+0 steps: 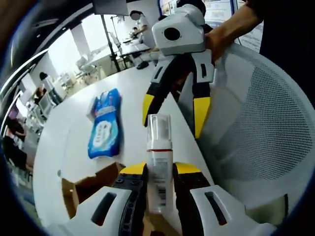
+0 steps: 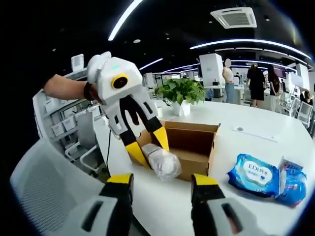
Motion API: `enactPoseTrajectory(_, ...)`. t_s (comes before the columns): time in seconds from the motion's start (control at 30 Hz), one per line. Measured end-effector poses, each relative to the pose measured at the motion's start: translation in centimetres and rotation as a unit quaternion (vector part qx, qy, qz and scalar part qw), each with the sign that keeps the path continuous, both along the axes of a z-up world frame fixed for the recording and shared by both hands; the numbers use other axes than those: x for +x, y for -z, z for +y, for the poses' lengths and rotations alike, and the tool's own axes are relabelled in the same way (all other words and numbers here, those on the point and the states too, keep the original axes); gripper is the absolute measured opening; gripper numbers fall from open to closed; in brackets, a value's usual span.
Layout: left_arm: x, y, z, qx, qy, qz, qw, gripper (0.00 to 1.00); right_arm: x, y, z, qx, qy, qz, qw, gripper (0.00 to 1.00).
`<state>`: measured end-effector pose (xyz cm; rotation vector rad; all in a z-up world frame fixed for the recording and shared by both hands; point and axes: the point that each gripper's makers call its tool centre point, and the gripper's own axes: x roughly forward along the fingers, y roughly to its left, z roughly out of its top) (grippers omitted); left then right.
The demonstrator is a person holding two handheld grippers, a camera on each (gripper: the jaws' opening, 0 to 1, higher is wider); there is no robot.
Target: Operate the shoe box by opening the lid, removing the specified soft item, and placing it in the target area until the item is outside and the box remains undamaged.
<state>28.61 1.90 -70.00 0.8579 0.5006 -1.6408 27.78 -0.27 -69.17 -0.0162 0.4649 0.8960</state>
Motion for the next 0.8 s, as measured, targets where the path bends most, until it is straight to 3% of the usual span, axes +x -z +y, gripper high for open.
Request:
enactPoseTrajectory(0.4,-3.2,0.2,-0.1,0.021,0.059,0.058,0.9964,0.19,-1.7,-0.4,1.6,-0.006,-0.06,-0.016,0.9981,0.2)
enactPoseTrajectory(0.6,-4.2,0.6,0.4,0.035,0.074,0.092,0.9924,0.19,-2.8,-0.4,2.4,-0.008,-0.087,-0.01,0.9961,0.18)
enactPoseTrajectory(0.8,-4.8,0.7,0.7,0.035,0.075,0.133,0.9877,0.2,-3.4,-0.3,2.7,0.007,-0.091,0.019,0.9956,0.17)
